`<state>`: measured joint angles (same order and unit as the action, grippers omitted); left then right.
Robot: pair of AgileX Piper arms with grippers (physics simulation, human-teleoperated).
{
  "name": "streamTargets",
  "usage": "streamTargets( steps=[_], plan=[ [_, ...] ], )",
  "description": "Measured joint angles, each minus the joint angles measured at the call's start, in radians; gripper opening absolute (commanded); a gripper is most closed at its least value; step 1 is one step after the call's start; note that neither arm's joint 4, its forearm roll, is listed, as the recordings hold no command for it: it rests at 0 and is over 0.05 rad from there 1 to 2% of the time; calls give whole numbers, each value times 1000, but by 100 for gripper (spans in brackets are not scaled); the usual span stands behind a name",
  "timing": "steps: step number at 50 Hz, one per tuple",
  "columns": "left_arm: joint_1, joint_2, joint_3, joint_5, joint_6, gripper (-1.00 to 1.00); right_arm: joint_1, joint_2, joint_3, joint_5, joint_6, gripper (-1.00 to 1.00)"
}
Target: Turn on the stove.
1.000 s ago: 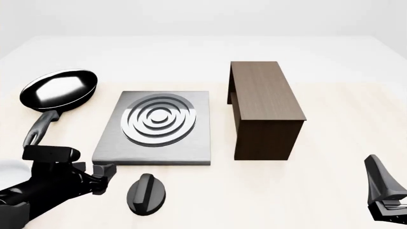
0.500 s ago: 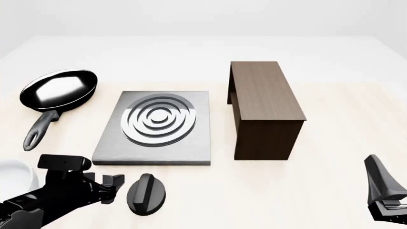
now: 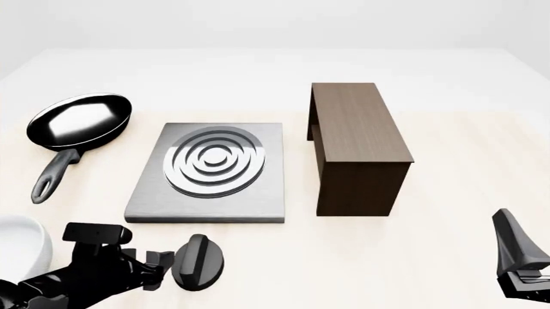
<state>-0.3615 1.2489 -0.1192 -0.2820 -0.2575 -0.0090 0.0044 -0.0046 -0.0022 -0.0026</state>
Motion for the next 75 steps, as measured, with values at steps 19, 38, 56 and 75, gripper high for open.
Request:
streamTargets(
  steps=[19, 38, 56, 75],
  plan=[
    [-49, 84, 21, -78, -49, 100, 0, 0, 0, 0, 0, 100],
    [-136, 132, 29, -138, -131, 100, 0, 0, 0, 0, 0, 100],
    [-206, 167, 22, -181, -202, 100, 0, 0, 0, 0, 0, 100],
    [-217, 175, 24, -198, -208, 100, 0, 0, 0, 0, 0, 100]
  ],
)
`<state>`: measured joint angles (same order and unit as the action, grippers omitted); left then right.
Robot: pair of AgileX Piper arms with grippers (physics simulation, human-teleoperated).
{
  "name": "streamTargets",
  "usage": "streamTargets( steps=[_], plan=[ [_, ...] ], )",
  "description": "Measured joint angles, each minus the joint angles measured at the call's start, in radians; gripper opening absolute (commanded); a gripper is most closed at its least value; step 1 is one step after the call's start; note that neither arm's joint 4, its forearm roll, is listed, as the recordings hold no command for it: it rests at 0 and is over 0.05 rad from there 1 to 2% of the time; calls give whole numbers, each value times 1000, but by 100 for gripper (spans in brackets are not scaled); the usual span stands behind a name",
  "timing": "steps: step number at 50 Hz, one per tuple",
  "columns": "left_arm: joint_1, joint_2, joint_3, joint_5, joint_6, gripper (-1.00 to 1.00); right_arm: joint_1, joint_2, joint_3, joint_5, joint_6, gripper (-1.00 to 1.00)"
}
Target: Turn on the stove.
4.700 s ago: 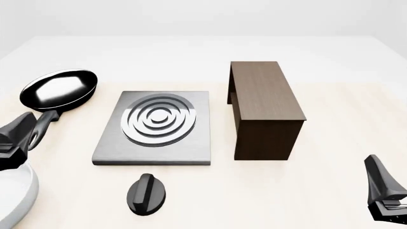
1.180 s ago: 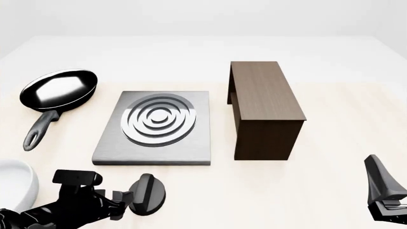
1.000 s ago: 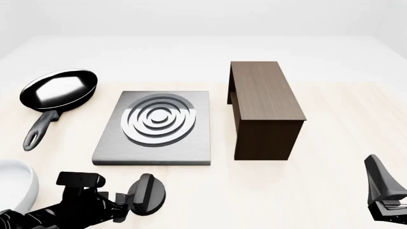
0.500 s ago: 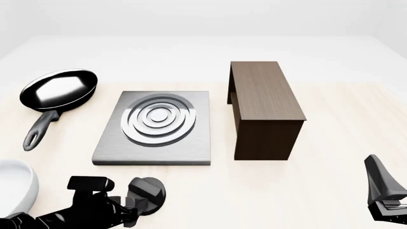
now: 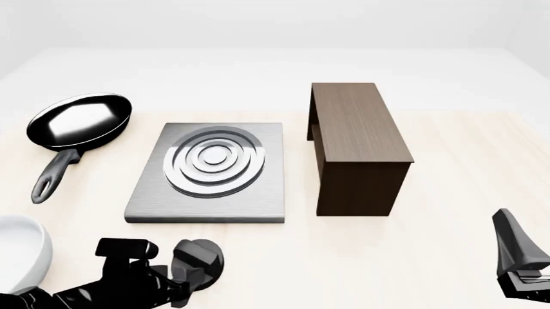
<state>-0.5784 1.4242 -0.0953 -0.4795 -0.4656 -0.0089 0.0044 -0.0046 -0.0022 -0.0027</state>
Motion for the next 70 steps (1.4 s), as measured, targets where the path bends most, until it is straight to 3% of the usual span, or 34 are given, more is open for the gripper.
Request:
streamTargets(
  steps=[14, 26, 52, 70],
  plan=[
    [8, -64, 11, 50, 9, 100, 0, 0, 0, 0, 0, 100],
    [37, -194, -6, 185, 43, 100, 0, 0, 0, 0, 0, 100],
    [242, -514, -96, 511, 164, 100, 0, 0, 0, 0, 0, 100],
    [369, -574, -165, 603, 236, 100, 0, 0, 0, 0, 0, 100]
  ],
)
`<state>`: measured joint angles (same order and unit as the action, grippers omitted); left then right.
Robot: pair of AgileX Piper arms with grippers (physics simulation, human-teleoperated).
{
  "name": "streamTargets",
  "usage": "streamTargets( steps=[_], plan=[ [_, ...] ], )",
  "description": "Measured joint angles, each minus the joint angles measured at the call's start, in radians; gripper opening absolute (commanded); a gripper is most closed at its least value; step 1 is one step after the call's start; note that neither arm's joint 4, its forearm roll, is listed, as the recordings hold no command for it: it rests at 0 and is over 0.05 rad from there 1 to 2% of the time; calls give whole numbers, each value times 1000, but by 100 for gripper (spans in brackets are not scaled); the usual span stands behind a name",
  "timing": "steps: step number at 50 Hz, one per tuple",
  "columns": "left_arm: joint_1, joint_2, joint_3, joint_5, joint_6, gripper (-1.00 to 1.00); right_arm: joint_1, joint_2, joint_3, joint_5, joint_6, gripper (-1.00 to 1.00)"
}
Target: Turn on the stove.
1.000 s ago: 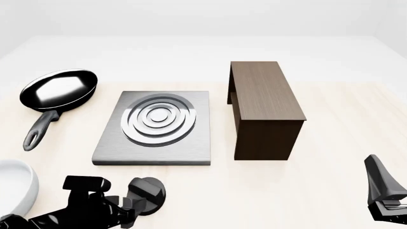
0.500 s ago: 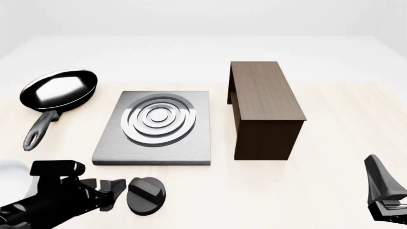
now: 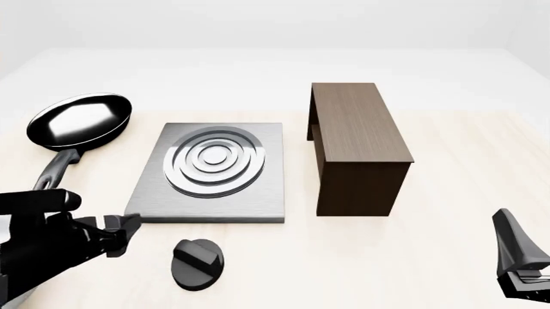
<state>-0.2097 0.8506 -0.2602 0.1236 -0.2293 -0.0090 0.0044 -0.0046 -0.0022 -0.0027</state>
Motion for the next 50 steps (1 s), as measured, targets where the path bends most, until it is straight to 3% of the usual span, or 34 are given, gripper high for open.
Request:
streamTargets(
  steps=[27, 50],
  plan=[
    [225, -33, -125, 100, 101, 100, 0, 0, 0, 0, 0, 100],
    [311, -100, -197, 199, 142, 100, 0, 0, 0, 0, 0, 100]
  ],
)
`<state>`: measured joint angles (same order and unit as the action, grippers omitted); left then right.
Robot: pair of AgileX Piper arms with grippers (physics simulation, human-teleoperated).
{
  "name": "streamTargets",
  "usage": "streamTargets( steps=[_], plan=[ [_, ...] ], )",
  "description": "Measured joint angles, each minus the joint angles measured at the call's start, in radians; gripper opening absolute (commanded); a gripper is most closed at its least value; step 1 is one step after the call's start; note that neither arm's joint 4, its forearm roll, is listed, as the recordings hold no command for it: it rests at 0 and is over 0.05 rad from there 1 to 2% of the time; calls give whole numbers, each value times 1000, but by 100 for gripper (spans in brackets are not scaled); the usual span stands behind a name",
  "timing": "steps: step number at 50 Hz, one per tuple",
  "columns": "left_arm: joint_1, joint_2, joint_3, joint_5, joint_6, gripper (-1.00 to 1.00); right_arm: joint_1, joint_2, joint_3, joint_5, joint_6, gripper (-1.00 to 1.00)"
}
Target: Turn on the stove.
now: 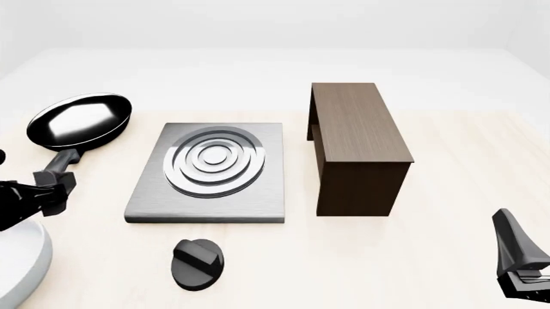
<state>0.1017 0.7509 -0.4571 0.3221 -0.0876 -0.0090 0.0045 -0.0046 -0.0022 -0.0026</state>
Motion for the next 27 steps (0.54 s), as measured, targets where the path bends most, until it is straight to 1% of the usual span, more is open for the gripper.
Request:
streamTargets(
  steps=[11, 27],
  plan=[
    [25, -35, -57, 61, 11, 100, 5, -1, 0, -2, -4, 100],
    [80, -41, -110, 90, 34, 100, 7, -1, 0, -2, -6, 100]
  ],
)
